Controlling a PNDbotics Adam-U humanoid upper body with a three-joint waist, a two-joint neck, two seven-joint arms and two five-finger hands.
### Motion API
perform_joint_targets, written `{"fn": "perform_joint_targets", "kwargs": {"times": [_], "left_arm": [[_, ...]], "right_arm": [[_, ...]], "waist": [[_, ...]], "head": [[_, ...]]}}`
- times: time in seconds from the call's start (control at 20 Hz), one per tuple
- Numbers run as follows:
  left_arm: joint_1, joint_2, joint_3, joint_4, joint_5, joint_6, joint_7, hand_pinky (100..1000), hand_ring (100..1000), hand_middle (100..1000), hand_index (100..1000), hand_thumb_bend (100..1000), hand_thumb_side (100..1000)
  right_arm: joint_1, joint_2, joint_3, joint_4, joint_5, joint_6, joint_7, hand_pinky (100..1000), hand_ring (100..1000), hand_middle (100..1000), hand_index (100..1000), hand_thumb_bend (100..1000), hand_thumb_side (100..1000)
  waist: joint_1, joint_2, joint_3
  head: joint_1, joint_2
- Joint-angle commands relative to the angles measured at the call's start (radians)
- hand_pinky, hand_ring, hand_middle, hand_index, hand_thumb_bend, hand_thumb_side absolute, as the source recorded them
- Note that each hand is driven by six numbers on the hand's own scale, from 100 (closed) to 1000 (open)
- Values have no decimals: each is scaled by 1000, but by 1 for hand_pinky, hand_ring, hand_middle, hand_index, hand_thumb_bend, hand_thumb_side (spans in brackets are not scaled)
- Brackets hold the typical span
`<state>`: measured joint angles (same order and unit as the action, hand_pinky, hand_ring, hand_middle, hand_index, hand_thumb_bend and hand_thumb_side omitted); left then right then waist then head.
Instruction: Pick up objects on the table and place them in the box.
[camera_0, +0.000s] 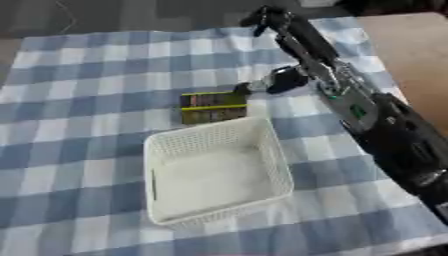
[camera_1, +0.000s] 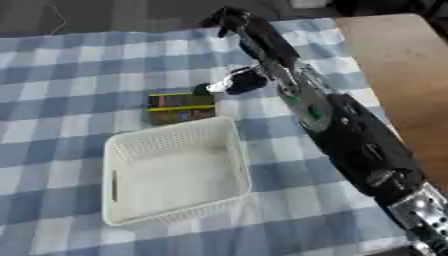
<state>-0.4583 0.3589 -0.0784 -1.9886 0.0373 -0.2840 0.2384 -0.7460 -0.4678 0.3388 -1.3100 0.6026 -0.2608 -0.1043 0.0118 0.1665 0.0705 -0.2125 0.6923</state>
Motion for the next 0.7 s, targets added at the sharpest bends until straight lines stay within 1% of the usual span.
{"fn": "perform_joint_targets", "kwargs": {"times": [0.05, 0.45, 0.6, 0.65, 0.7], "left_arm": [[-20, 2, 0, -11, 10, -4, -5, 627, 637, 785, 808, 768, 610], [-29, -2, 0, -11, 14, -5, -6, 628, 637, 785, 808, 771, 609], [-30, -2, 0, -11, 15, -4, -6, 628, 637, 785, 808, 771, 609], [-30, -2, 0, -11, 15, -3, -6, 628, 637, 785, 808, 771, 609], [-31, -3, 0, -11, 15, -3, -6, 628, 637, 785, 808, 771, 609]], "right_arm": [[-22, -2, -6, 4, 11, 1, 9, 100, 623, 719, 806, 916, 546], [-21, 15, -1, 30, 20, -7, 27, 100, 615, 718, 806, 914, 550], [-14, 24, 2, 33, 13, -13, 28, 100, 607, 716, 805, 913, 521], [-12, 27, 4, 34, 11, -15, 30, 100, 607, 715, 805, 988, 507], [-11, 30, 6, 35, 9, -17, 34, 100, 606, 716, 806, 915, 512]], "waist": [[0, -13, 4], [-4, -10, 12], [-5, -11, 13], [-5, -11, 13], [-5, -11, 13]], "head": [[-20, -20], [-18, -19], [-18, -18], [-18, -18], [-18, -18]]}}
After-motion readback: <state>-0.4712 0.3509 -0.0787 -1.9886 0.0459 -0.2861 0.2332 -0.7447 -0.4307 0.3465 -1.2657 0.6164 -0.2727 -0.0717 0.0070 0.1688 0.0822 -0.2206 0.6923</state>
